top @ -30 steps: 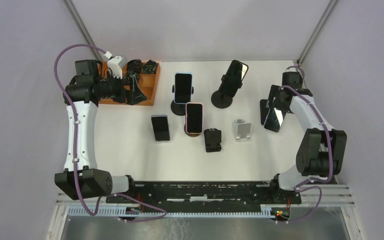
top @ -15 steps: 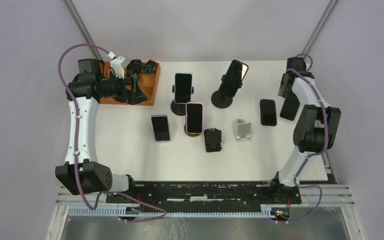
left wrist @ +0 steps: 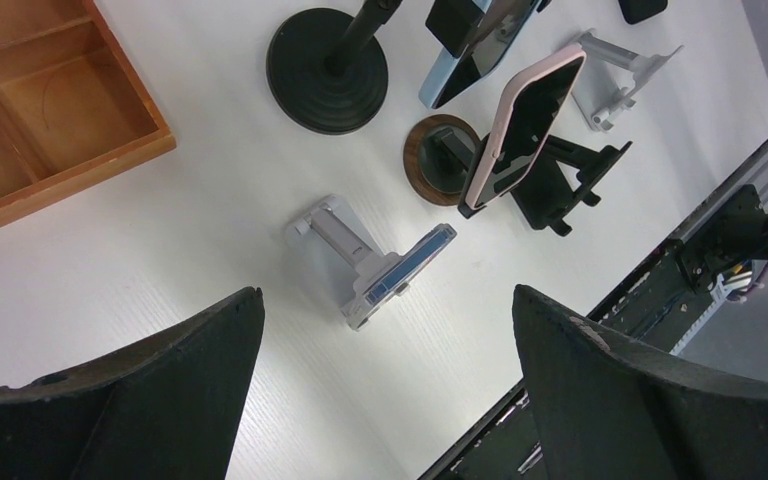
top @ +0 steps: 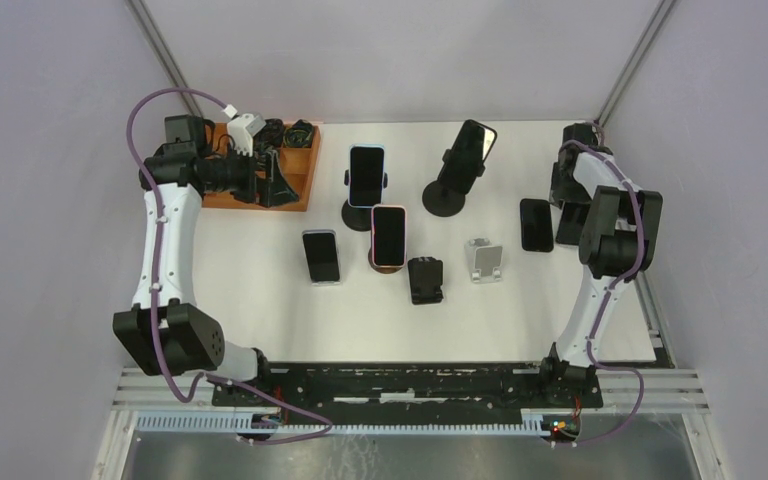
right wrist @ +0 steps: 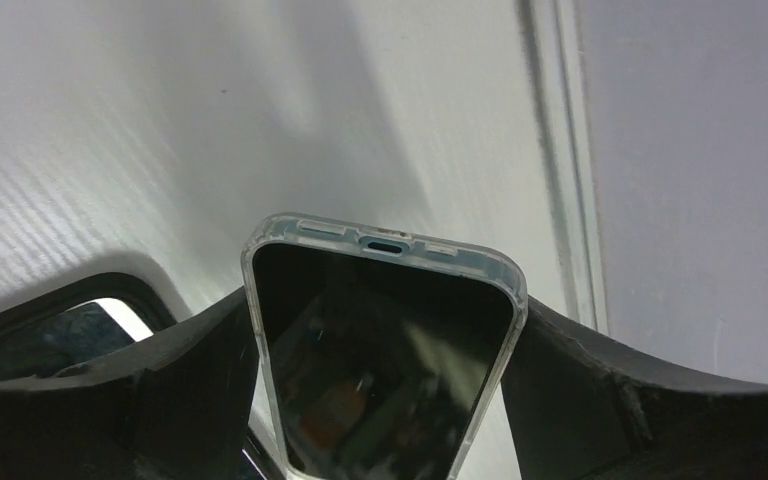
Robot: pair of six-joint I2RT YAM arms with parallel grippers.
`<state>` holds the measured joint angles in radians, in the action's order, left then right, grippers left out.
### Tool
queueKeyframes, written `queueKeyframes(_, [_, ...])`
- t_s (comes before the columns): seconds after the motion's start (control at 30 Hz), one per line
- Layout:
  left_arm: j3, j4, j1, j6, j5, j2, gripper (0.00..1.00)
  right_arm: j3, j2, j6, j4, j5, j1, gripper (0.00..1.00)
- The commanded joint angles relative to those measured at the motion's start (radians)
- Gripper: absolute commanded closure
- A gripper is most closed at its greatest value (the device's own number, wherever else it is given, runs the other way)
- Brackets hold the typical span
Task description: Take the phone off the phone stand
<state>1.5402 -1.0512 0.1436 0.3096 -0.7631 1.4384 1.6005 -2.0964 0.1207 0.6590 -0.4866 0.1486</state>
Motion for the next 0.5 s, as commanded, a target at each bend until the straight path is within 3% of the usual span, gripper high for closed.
queueKeyframes(0.0, [0.018, 0.026, -0.001, 0.024, -0.044, -0.012, 0.00, 0.039, -0.051, -0.021, -0.015, 0.244, -0.009, 0.96])
queueKeyframes(0.3, [0.026, 0.028, 0.000, 0.028, -0.017, -0.021, 0.00, -0.059, -0.059, -0.003, -0.043, 0.394, -0.016, 0.94])
queueKeyframes(0.47, [0.029, 0.036, -0.001, 0.021, -0.011, -0.027, 0.00, -0.172, -0.009, 0.104, -0.129, 0.483, -0.019, 0.92])
